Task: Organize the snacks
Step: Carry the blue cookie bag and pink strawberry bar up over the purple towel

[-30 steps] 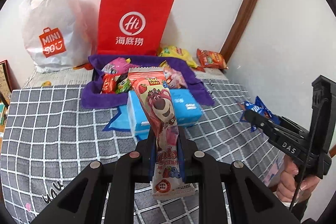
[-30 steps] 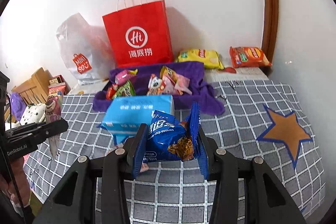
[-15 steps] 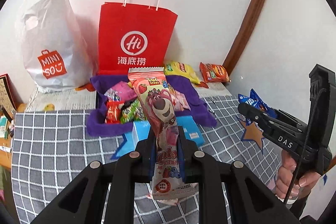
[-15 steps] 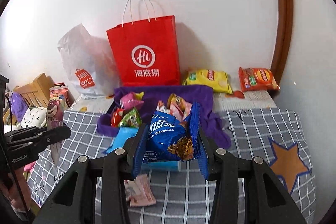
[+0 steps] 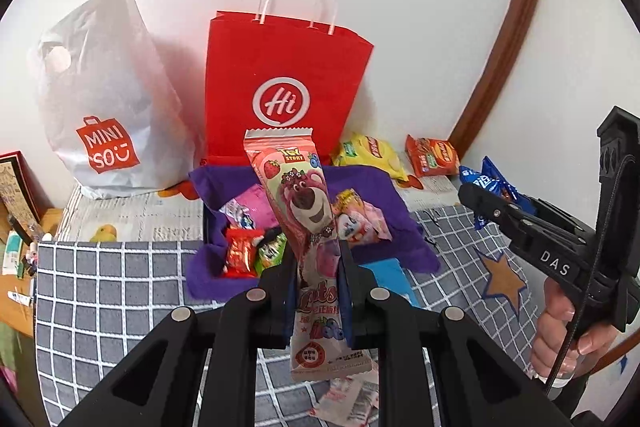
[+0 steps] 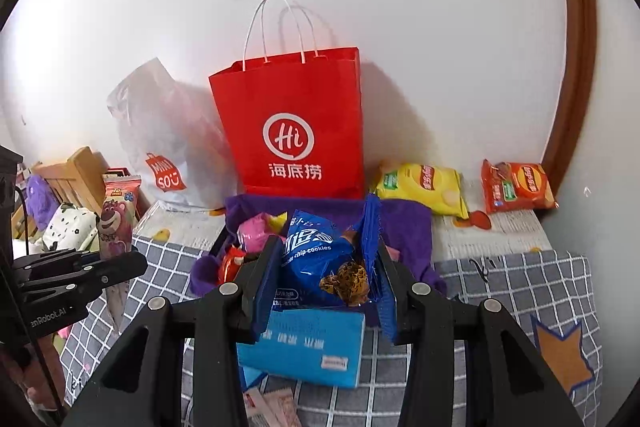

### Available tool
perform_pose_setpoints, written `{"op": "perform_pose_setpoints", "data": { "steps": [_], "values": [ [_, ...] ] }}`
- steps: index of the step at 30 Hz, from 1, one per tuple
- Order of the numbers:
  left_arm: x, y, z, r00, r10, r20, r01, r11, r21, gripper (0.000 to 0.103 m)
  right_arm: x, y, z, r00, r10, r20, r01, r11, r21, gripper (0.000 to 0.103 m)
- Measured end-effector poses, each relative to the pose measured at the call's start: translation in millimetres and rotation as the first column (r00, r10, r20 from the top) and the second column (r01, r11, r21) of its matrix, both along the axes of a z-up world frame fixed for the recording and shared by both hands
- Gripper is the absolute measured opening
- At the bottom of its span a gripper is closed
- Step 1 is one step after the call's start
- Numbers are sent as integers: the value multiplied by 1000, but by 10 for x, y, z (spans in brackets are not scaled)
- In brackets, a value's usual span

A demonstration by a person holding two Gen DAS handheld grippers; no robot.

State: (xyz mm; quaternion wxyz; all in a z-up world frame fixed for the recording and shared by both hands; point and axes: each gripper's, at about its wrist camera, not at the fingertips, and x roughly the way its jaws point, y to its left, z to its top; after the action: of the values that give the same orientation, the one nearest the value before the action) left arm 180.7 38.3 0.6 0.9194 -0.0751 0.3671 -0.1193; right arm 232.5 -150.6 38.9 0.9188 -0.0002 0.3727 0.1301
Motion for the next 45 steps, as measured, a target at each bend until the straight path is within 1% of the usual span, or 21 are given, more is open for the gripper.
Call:
{"op": "perform_pose_setpoints", "data": {
  "steps": [7,14,20,24,27,30,34,38,40,42,45],
  "values": [
    [271,81,5,1000,20,-6,-20,999,-25,17,290,29,-5,1000,-1,-5,1,1000,17,43],
    [577,71,40,1000,31,-2,-31,999,-9,17,611,101,-8,1000,0,-10,0,1000,24,43],
    [893,24,3,1000,19,-12,-19,1000,-16,17,861,139,-58,1000,-7,-12,7,999,33,43],
    [1091,8,-79,1000,8,-28,-8,1000,-21,17,1032,134,-201,999,-14,-37,15,999,37,43],
    [1213,25,-208,999,5,-40,-5,1000,-10,17,1161,128,-406,996,0,-89,3,999,33,43],
    [1346,72,-330,996,37,-77,-36,999,7,17,1263,116,-543,993,8,-121,-6,1000,18,43],
    [1425,189,-441,994,26,-107,-31,998,-50,17,1344,72,-743,987,17,-160,-21,1000,-22,43],
    [1504,244,-587,989,24,-144,-37,996,-86,17,1443,-1,-919,977,19,-212,-26,999,-30,43],
    [1550,252,-670,986,21,-164,-38,994,-104,17,1501,-51,-1023,970,3,-245,-13,999,-40,43],
    [1571,234,-720,984,12,-176,-33,993,-115,17,1567,-110,-1126,958,-9,-288,0,1000,-30,43],
    [1587,193,-763,984,4,-180,-25,993,-115,17,1609,-157,-1209,949,-18,-314,11,1000,-25,43]
  ]
}}
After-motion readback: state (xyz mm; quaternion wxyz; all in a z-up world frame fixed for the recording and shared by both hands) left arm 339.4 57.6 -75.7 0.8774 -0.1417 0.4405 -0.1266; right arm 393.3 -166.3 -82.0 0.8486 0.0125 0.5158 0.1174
